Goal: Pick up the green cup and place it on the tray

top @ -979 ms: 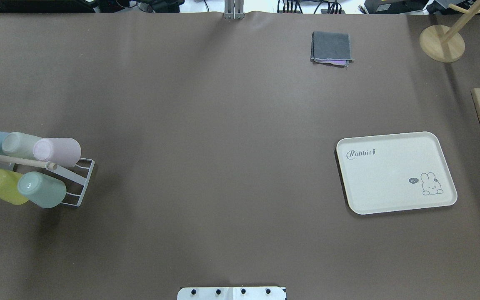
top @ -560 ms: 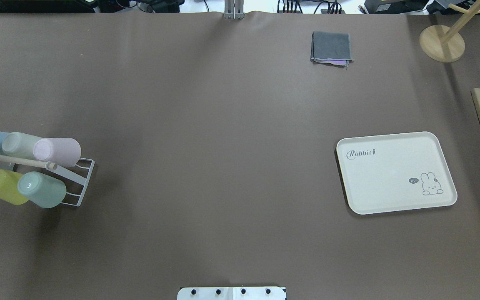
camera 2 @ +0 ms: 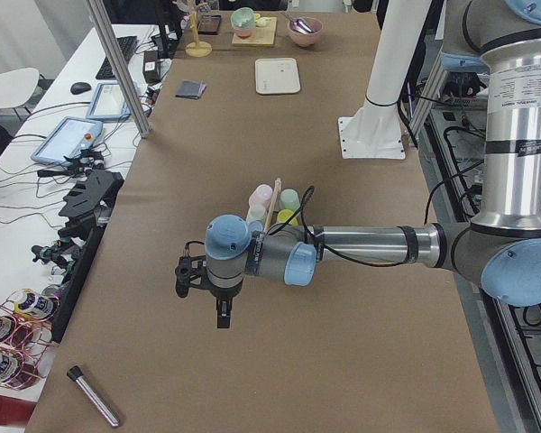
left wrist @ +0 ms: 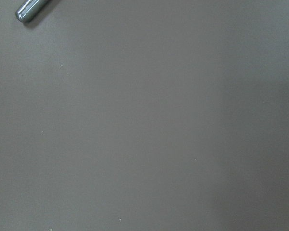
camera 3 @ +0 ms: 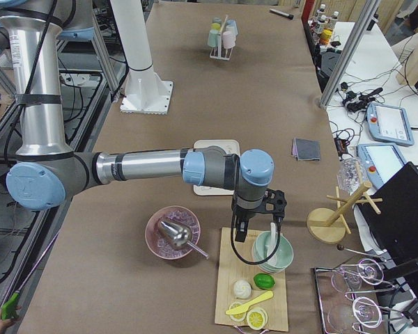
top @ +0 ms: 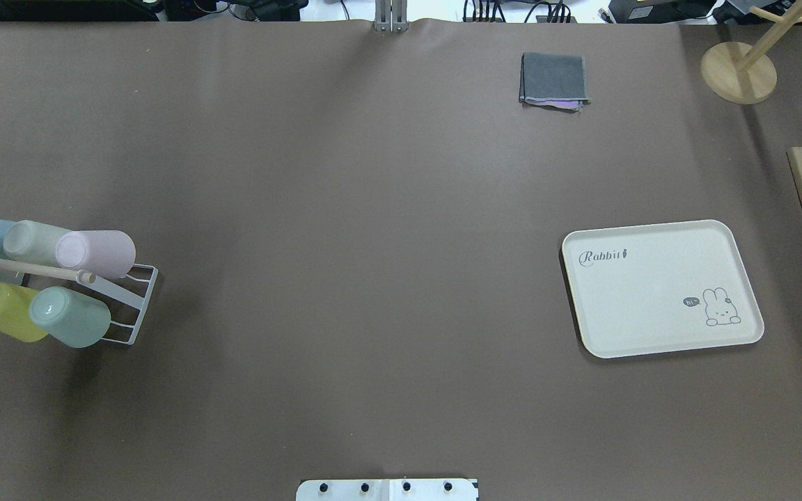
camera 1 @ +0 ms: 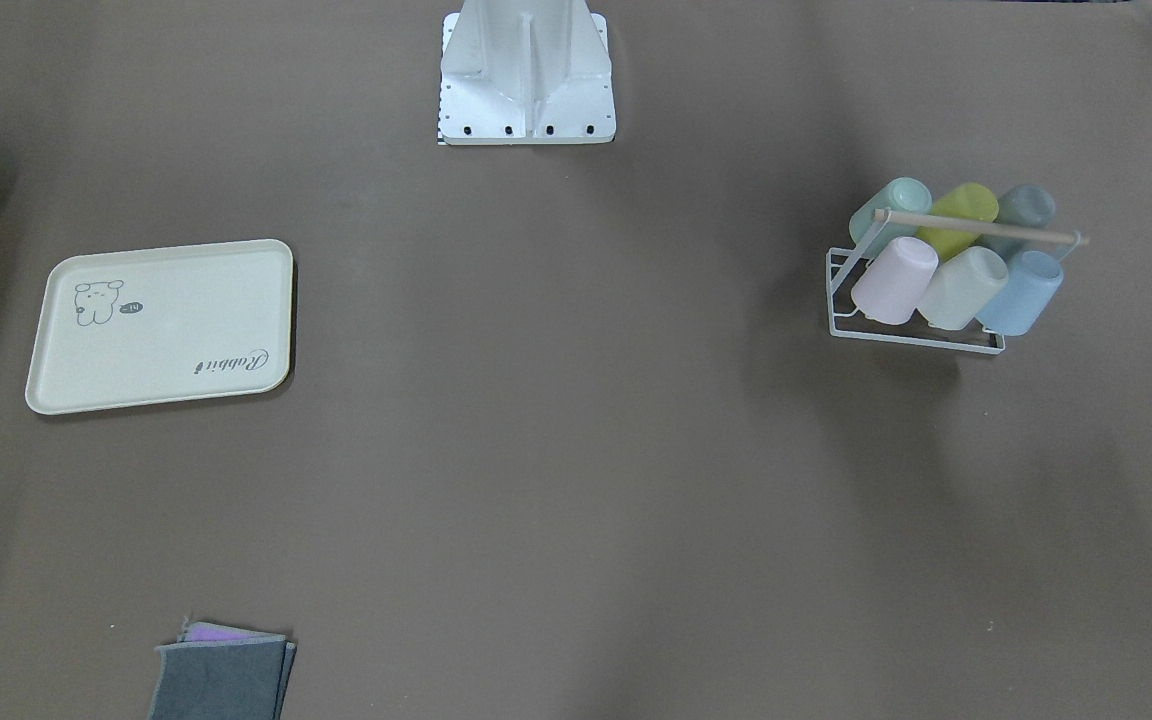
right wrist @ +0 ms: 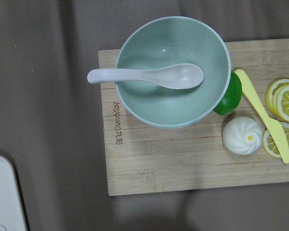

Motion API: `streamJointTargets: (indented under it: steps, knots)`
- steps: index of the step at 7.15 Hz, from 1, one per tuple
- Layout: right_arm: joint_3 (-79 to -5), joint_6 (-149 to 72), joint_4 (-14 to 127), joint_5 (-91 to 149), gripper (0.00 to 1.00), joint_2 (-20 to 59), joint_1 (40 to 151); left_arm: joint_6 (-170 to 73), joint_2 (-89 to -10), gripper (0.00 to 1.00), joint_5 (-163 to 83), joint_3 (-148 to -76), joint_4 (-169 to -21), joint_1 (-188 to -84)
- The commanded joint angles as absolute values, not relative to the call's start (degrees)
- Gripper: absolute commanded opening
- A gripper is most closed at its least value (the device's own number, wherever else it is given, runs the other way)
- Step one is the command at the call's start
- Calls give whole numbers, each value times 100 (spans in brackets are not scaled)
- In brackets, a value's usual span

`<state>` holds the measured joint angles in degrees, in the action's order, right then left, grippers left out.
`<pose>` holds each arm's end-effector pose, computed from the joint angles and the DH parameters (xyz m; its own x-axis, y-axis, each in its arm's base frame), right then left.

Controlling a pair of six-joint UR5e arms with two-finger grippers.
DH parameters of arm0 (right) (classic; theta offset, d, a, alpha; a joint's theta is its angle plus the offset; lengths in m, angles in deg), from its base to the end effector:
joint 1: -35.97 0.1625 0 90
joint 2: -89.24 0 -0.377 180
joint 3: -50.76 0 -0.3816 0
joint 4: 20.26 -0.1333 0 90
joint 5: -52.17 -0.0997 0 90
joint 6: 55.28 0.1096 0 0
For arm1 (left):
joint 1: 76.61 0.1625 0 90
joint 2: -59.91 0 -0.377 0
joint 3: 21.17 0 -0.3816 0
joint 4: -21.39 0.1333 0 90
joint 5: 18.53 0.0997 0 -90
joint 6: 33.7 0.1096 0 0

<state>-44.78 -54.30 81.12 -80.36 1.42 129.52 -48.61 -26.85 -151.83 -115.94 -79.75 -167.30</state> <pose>0.0892 -0.4822 0.5749 0.7317 0.1057 0.6734 -0.0743 0.9944 -0.0754 -0.0638 -0.4742 0.5847 0.7019 -0.1141 -0.7030 0.1991 0.9792 0.0398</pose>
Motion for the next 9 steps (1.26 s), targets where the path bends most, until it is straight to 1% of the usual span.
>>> streamJointTargets:
  steps: [1,3,4,5,6,7,8,9]
  knots:
    - [-4573,-5092,8099,-8081,100,153,12870,-5391,-2370,98,-15195,-12946,-7270,-16575]
    - [-4644,-4791,8082,-8107,100,144,12651,-5418,-2341,98,-15186,-14204,-6293,-16250]
    - [-4688,-4477,8073,-8142,100,144,12493,-5627,-2419,98,-15195,-14515,-6124,-15805]
    - [-4784,-4187,8073,-8134,100,153,12300,-6360,-2533,98,-15143,-14840,-6131,-15243]
    - [-4802,-4114,8012,-8134,100,153,12185,-6619,-2500,98,-14820,-15357,-6149,-14803]
    - [-4802,-4087,8011,-8134,100,153,12106,-6352,-2508,98,-14660,-15632,-6245,-14450]
    - [-4802,-3948,7977,-8134,100,153,11948,-6089,-2578,98,-14615,-15739,-6402,-14107]
    - [-4768,-3729,7715,-8134,100,144,11773,-5512,-2518,98,-13875,-15792,-6630,-13660]
